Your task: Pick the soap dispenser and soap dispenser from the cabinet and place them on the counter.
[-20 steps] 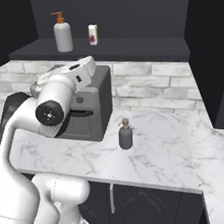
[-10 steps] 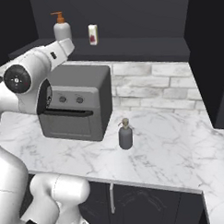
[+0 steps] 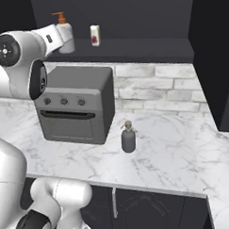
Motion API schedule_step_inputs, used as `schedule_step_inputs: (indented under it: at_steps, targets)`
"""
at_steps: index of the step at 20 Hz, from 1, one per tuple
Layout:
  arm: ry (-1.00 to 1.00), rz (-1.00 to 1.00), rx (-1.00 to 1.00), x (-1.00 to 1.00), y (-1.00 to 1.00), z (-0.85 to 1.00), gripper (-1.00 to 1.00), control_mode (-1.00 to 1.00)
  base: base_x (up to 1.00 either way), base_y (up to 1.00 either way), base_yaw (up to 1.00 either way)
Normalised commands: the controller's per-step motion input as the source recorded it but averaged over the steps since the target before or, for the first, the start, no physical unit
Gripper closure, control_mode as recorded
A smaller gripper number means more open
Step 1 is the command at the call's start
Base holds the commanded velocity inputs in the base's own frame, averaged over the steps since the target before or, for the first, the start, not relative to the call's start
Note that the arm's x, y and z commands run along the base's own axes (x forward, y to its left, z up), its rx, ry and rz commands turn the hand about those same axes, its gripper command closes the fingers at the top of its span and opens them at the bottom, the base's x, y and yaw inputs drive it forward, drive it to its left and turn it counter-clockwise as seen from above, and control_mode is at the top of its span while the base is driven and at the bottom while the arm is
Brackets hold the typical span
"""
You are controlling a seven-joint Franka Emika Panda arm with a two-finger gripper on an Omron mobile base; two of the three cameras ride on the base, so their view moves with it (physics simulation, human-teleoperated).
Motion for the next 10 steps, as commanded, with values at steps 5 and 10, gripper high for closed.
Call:
schedule_step_inputs:
  at_steps: [5, 10]
  targets:
    - [0.12, -0.09, 0.02, 0.15, 0.31, 0.02, -1.00, -1.00, 0.00, 0.00, 0.00]
    - [0.06, -0.12, 0.00, 0.28, 0.43, 0.00, -1.00, -1.00, 0.00, 0.00, 0.00]
